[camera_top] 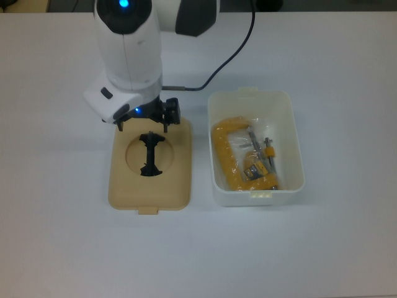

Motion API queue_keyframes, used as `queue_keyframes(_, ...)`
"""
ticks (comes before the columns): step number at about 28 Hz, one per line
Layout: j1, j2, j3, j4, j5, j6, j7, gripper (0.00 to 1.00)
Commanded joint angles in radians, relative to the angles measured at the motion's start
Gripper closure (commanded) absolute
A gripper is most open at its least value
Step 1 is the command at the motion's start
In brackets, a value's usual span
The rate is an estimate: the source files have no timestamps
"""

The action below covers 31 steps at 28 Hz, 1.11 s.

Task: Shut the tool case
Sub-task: 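Lower the gripper onto the black handle of the tan lid, then close the gripper around the black lid handle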

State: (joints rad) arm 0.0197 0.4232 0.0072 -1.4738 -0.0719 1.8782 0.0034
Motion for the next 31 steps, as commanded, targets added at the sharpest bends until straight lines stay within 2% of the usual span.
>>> queue_keyframes(1, 0.032, 0.025, -0.010, -0.017, -0.040, 0.045, 0.064, 0.00)
queue_keyframes(15, 0.037, 0.080, -0.010, -0.017, -0.060, 0.078, 0.086, 0.00)
queue_keyframes(19, 0.042, 0.088, -0.010, -0.017, -0.058, 0.078, 0.086, 0.07)
queue_keyframes(20, 0.042, 0.089, -0.010, -0.017, -0.058, 0.078, 0.086, 0.10)
queue_keyframes(21, 0.042, 0.092, -0.010, -0.017, -0.058, 0.078, 0.086, 0.18)
queue_keyframes(25, 0.042, 0.098, -0.010, -0.017, -0.058, 0.078, 0.086, 0.39)
queue_keyframes(26, 0.042, 0.098, -0.010, -0.017, -0.060, 0.078, 0.086, 0.49)
queue_keyframes(31, 0.042, 0.098, -0.010, -0.017, -0.058, 0.076, 0.086, 0.70)
